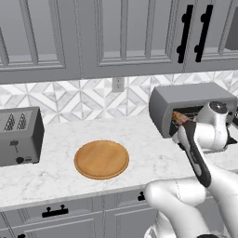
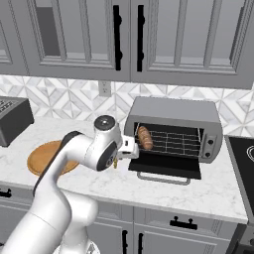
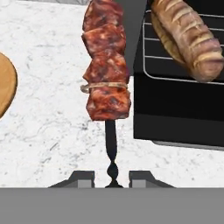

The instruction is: Pick up the kebab skewer and baguette bread, and place them inside the toaster oven. Close the toaster oven door and start by setting the timer.

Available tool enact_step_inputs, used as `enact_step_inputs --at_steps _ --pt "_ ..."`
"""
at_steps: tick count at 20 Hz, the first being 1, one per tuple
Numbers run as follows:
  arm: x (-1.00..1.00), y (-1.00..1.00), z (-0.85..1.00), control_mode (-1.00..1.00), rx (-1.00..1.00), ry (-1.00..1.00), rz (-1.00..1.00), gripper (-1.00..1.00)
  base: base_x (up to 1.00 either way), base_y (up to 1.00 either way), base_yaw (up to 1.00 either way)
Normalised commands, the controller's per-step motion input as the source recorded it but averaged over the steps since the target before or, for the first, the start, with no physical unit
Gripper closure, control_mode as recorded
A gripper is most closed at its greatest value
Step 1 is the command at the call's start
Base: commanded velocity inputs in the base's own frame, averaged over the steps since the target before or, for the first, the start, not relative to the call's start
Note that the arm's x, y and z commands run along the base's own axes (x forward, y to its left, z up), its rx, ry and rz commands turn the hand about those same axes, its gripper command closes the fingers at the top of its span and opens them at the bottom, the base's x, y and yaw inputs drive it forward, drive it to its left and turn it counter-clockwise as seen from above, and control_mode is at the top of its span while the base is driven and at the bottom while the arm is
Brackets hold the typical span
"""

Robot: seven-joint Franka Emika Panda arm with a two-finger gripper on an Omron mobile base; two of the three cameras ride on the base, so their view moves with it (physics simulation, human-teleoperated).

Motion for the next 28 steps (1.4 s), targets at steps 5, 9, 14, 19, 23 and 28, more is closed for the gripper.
enact_step_inputs --at_steps 5,9,14,19,23,28 --pt "0.00 -1.00 0.10 -1.00 0.00 0.03 0.00 1.00 0.00 0.00 0.00" --pt "0.00 -1.00 0.19 -1.00 0.00 0.11 0.00 1.00 0.00 0.00 0.00" --pt "0.08 -0.90 0.05 -1.00 0.00 0.08 0.00 1.00 0.00 0.00 0.00" --pt "0.21 -0.67 0.00 -1.00 -0.01 0.07 0.07 1.00 0.00 0.00 0.00" --pt "0.14 -0.49 0.00 -1.00 -0.01 0.09 0.10 1.00 0.00 0.00 0.00" --pt "0.31 -0.23 0.00 -1.00 0.00 0.08 0.16 1.00 0.00 0.00 0.00"
